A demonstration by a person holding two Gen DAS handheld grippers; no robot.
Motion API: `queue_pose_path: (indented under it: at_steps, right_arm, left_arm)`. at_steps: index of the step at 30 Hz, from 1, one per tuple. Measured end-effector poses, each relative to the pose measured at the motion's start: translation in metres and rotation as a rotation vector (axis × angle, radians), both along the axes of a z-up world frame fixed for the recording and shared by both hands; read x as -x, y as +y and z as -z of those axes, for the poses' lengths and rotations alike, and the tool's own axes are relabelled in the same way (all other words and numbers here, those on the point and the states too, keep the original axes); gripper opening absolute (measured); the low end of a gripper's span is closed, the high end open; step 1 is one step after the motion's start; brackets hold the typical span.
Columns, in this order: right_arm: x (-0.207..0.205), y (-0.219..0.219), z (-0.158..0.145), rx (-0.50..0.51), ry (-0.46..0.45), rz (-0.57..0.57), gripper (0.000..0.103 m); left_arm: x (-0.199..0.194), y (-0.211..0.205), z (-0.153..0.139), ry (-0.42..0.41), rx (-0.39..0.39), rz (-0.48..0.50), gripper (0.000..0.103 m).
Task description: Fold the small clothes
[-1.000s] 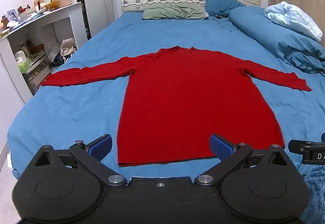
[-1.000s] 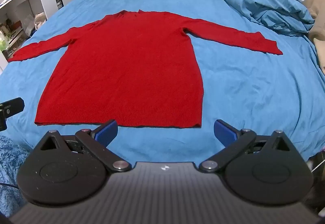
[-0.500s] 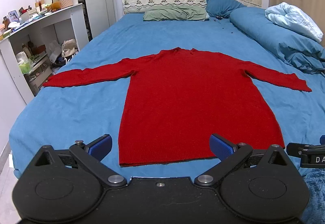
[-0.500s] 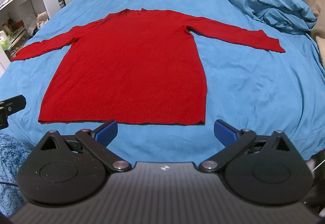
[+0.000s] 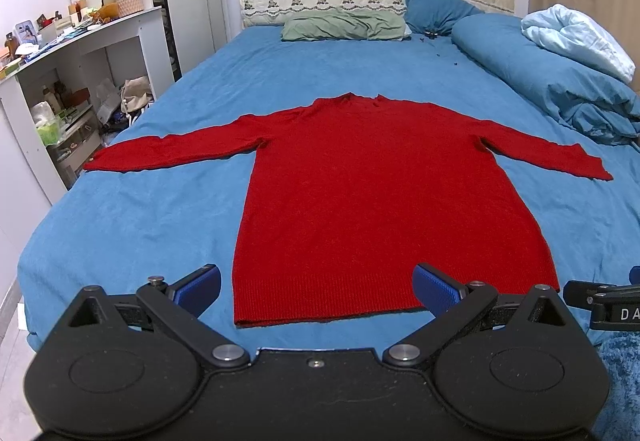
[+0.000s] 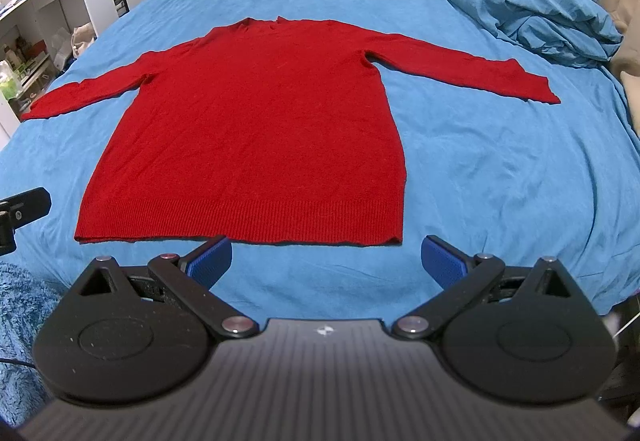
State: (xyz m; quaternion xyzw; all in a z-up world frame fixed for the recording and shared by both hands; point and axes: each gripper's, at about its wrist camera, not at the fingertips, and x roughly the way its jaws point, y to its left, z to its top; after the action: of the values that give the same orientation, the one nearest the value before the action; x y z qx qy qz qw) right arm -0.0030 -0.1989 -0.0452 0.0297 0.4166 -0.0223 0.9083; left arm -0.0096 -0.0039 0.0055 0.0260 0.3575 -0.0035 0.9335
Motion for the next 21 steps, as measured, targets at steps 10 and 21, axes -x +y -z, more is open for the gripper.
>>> queue_pose_path:
  at_steps: [10,21]
  right_arm:
    - [-0.0001,0.0012,-0.0008,0.001,-0.001,0.001,0.103]
    - [0.0,0.0012,-0.0005,0.0,-0.002,0.0,0.103]
  left_arm:
    - [0.001,0.0002,-0.0001,-0.002,0.0,0.0,0.103]
    - [0.0042,0.0005,-0.0018,-0.007,0.001,0.0,0.103]
